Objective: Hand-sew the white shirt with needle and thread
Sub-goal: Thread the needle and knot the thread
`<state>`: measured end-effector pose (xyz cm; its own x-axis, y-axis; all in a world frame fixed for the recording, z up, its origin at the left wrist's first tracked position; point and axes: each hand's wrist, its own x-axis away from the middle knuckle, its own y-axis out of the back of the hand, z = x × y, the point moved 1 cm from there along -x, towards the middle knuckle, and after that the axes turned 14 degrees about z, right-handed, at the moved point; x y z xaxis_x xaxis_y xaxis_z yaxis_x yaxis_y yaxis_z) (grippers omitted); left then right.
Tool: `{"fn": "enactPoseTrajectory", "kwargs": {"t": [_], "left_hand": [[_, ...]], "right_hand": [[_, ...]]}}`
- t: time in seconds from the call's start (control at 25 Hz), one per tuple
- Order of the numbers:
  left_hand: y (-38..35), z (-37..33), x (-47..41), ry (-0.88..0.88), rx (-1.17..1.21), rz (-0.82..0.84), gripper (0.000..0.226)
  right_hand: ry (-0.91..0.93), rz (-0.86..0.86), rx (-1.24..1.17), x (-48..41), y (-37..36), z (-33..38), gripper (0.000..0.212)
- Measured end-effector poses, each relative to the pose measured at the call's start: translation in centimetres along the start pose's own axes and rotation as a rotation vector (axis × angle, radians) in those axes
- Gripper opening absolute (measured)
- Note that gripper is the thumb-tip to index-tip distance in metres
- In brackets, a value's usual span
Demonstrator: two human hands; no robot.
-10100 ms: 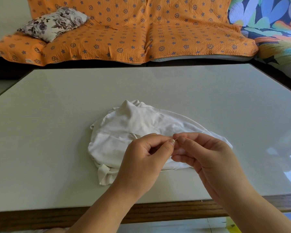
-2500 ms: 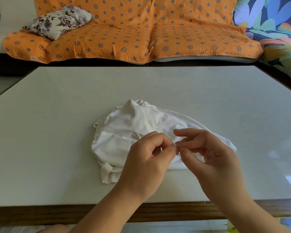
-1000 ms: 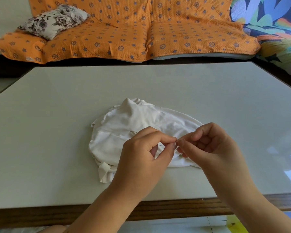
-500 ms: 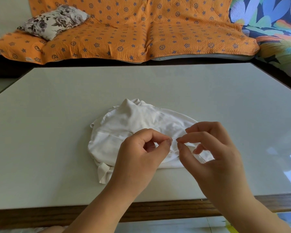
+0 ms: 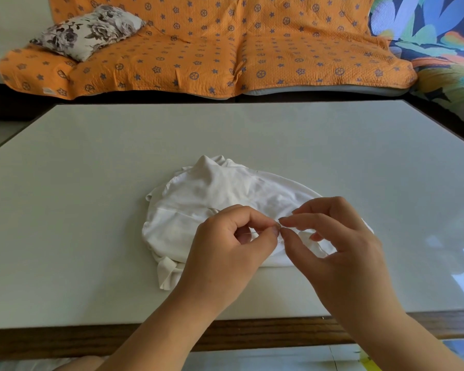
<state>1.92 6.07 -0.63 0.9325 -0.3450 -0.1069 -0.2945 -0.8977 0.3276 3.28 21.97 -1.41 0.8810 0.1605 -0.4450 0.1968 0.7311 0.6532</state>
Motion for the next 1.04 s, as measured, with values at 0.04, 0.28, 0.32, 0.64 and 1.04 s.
{"fn": "enactPoseTrajectory", "kwargs": {"t": [0.04, 0.28, 0.32, 0.64, 1.04], "left_hand": [[0.00, -0.04, 0.00, -0.007, -0.018, 0.003, 0.012], [-0.09, -0.05, -0.01, -0.064, -0.122, 0.010, 0.008], [-0.07, -0.02, -0.01, -0.056, -0.123, 0.012, 0.007], [-0.09, 0.04, -0.26, 0.082, 0.067, 0.072, 0.013], [0.02, -0.12, -0.23, 0.158, 0.191, 0.085, 0.011]], "right_hand": [[0.006, 0.000, 0.010, 0.01, 0.00, 0.01, 0.012], [0.071, -0.029, 0.112, 0.00, -0.08, -0.02, 0.006], [0.073, -0.033, 0.118, -0.02, -0.11, -0.04, 0.005], [-0.029, -0.023, -0.030, -0.17, 0.10, 0.24, 0.007], [-0.286, 0.092, -0.391, -0.35, 0.51, 0.80, 0.024]]}}
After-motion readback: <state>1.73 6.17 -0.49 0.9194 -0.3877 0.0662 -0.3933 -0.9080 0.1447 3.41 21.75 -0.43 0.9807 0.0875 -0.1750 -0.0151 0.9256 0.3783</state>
